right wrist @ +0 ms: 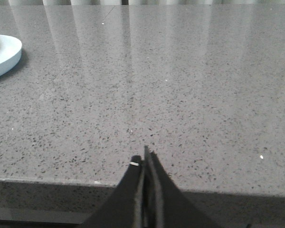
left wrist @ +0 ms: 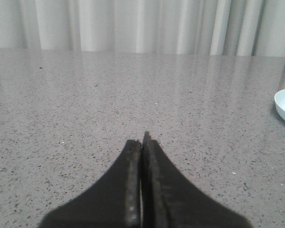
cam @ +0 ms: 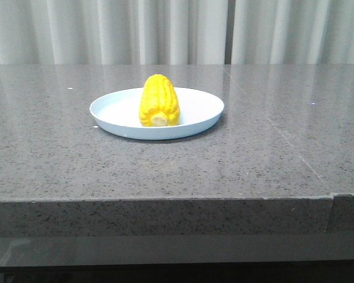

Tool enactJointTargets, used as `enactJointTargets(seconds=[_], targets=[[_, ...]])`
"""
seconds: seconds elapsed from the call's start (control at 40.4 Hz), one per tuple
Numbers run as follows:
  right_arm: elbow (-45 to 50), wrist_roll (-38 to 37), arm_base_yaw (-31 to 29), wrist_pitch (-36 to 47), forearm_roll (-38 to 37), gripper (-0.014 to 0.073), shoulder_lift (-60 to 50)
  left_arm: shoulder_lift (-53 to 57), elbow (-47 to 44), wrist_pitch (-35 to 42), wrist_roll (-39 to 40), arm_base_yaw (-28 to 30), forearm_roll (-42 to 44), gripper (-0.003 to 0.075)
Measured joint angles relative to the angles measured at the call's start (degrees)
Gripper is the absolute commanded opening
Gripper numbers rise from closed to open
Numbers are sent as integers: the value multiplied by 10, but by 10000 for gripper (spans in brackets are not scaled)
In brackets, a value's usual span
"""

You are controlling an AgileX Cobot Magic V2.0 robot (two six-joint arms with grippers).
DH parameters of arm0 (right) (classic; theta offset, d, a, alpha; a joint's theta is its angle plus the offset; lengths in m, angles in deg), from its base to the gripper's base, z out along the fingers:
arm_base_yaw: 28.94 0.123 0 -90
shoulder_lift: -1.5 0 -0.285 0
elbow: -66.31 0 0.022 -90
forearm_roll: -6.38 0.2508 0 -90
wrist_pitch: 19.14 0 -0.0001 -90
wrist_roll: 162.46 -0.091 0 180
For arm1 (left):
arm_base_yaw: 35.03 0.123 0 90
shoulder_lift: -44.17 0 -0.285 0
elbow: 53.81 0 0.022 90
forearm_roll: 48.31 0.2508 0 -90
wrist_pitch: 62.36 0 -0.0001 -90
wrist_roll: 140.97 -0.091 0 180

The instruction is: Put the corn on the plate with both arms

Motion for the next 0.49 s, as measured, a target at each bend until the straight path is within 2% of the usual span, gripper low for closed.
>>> enactJointTargets(seconds=[0.495], targets=[[0,1,0,-7,0,-122,-1,0,0,0,0,0,0,-20]])
